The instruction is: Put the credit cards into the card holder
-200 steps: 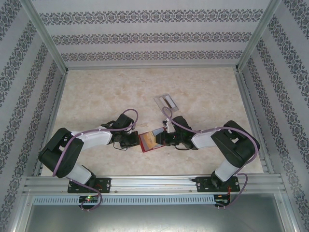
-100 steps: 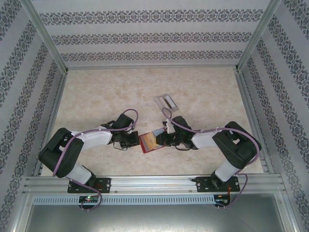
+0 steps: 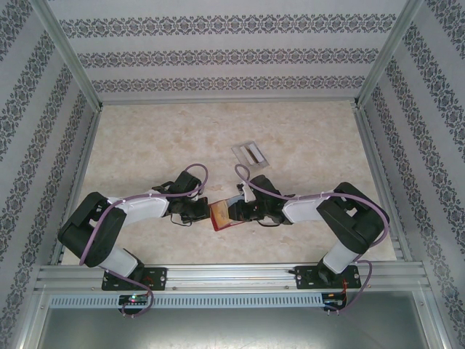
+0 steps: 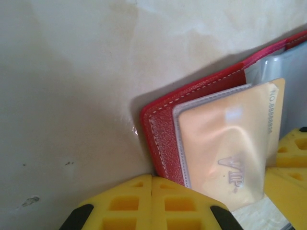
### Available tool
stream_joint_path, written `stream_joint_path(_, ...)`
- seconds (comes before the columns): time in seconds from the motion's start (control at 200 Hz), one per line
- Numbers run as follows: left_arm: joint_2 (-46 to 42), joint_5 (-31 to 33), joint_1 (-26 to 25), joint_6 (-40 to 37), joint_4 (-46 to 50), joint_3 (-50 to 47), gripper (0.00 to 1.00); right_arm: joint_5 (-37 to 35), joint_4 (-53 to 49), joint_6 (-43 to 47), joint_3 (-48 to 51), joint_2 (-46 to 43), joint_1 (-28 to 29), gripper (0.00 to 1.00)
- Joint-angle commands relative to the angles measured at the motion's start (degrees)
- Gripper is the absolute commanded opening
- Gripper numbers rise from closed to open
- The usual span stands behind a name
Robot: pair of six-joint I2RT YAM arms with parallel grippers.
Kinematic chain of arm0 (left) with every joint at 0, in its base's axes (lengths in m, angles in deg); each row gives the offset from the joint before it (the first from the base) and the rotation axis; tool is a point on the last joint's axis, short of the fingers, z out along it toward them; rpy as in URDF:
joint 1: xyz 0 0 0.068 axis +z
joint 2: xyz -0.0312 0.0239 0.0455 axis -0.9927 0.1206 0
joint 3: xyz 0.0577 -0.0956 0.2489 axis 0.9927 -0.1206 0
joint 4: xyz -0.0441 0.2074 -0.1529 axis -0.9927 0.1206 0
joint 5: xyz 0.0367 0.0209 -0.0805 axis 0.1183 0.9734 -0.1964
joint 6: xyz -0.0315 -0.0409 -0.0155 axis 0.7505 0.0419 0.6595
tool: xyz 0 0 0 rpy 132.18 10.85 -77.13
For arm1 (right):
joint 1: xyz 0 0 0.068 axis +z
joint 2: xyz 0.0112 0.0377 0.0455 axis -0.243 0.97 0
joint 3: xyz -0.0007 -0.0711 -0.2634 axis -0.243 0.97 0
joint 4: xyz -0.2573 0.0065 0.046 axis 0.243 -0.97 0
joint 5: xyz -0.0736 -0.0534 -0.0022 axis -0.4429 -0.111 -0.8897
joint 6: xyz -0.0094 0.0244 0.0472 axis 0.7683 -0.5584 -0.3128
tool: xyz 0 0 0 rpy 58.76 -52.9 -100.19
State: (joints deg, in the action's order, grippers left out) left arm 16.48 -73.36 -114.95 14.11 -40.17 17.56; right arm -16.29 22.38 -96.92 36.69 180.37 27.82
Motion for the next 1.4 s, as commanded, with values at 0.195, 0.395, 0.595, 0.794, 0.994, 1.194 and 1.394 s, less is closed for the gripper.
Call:
stream_joint_path(0.195, 1.1, 0.2, -0.6, -1.0, 1.3, 1.4, 0.0, -4.6, -8.9, 4.8, -1.0, -5.7, -0.6, 0.24)
stream_joint_path(0.395, 1.6, -0.2, -0.6, -0.9, 0.6, 1.6, 0.0, -5.1, -11.0, 6.5, -2.5, -5.1, -0.4, 0.19)
stream_joint_path(0.595, 1.5, -0.3, -0.6, -0.6, 0.0, 1.6, 0.0, -5.6, -10.8, 6.8, -4.1, -2.4, 1.1, 0.17)
stream_joint_path(0.794, 1.4, -0.3, -0.6, -0.3, -0.2, 1.5, 0.0, -5.5, -10.6, 6.7, -5.2, -0.8, 2.4, 0.16)
stream_joint_path(0.994, 0.9, -0.1, -0.6, -0.9, 1.0, 2.3, 0.0, -3.8, -10.1, 6.8, -5.3, -2.9, 2.8, 0.17)
stream_joint_path(1.194, -1.5, 2.2, -0.6, -2.3, 4.8, 3.9, 0.08, -10.9, -19.7, 12.6, -6.8, -12.4, -0.9, 0.23)
stream_joint_path(1.394, -6.7, 6.0, -0.3, -3.7, 9.7, 5.7, 0.3, -17.5, -29.1, 21.8, -13.8, -15.7, -7.1, 0.28)
